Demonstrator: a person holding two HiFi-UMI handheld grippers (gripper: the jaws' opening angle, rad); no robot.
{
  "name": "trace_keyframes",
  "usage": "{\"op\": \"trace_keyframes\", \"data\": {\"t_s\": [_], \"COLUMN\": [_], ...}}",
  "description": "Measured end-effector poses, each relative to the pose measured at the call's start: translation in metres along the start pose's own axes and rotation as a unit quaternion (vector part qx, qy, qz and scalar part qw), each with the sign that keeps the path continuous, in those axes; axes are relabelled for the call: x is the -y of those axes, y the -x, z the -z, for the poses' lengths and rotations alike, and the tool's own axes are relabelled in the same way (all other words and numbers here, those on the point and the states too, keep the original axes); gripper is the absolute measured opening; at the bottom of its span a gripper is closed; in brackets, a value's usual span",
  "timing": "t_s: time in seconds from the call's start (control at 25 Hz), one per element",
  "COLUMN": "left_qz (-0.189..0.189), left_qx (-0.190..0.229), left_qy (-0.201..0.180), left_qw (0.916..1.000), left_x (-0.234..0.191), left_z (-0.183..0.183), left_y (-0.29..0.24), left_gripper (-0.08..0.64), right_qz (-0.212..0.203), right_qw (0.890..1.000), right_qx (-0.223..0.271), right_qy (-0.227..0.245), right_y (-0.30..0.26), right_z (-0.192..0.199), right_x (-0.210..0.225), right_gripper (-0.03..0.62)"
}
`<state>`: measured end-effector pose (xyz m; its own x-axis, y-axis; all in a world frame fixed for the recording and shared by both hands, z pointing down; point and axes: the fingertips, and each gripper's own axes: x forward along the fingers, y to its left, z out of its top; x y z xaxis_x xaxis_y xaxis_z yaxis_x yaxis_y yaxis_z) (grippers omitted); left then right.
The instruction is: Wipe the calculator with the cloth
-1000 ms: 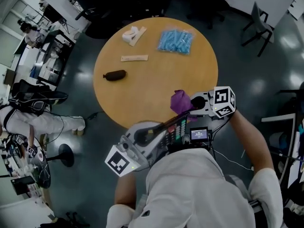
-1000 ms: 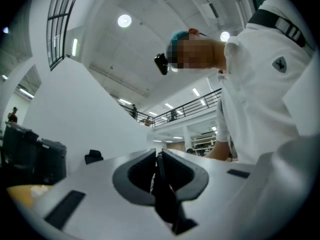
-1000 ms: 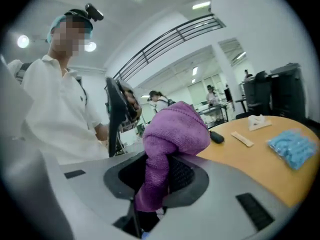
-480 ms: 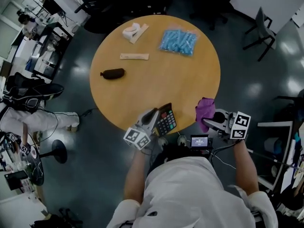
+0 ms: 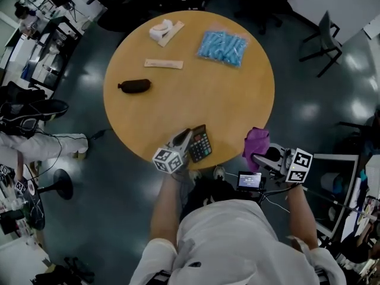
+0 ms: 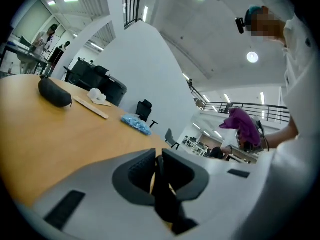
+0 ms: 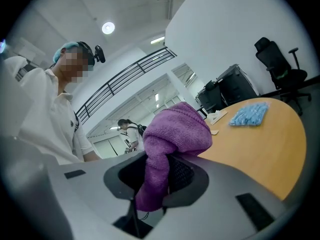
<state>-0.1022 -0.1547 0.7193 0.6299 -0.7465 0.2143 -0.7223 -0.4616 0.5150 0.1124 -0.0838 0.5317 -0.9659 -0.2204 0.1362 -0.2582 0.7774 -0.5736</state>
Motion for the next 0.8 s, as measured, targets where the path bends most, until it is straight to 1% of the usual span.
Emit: {"op": "trace_keyframes", "data": {"t_s": [0.12, 0.28, 0.4, 0.48, 0.6, 0.68, 0.8], "left_qz": [-0.007, -0.012, -0.012, -0.012, -0.018, -0.031, -0.063], "left_qx": [-0.017, -0.022, -0.027, -0.038, -0.066, -0.09, -0.131], "left_qy": [0.003, 0.017, 0.016, 0.006, -0.013, -0.027, -0.048], "left_qw": [0.9998, 0.9995, 0.9994, 0.9992, 0.9976, 0.9951, 0.9882], "left_x": [-0.017, -0.034, -0.04, -0.042, -0.047, -0.054, -0.068], "left_z": [0.012, 0.02, 0.022, 0.023, 0.027, 0.031, 0.034], "left_y": [0.002, 0.005, 0.004, 0.004, 0.002, 0.002, 0.004], "left_gripper": [0.043, 0.043, 0.043, 0.044, 0.054, 0.069, 0.088], "right_qz": [0.002, 0.005, 0.007, 0.008, 0.008, 0.011, 0.012], "right_qw": [1.0, 1.0, 1.0, 1.0, 1.0, 1.0, 1.0], "right_qx": [-0.002, -0.004, -0.002, 0.0, 0.002, 0.005, 0.01], "right_qy": [-0.002, -0.004, -0.006, -0.007, -0.01, -0.013, -0.013], "right_y": [-0.003, -0.006, -0.008, -0.01, -0.013, -0.014, -0.017], "right_z": [-0.002, -0.002, -0.003, -0.004, -0.001, 0.0, 0.0], "right_x": [-0.001, -0.001, -0.002, -0.003, -0.005, -0.005, -0.006], "right_gripper": [0.098, 0.098, 0.098, 0.098, 0.1, 0.098, 0.098]}}
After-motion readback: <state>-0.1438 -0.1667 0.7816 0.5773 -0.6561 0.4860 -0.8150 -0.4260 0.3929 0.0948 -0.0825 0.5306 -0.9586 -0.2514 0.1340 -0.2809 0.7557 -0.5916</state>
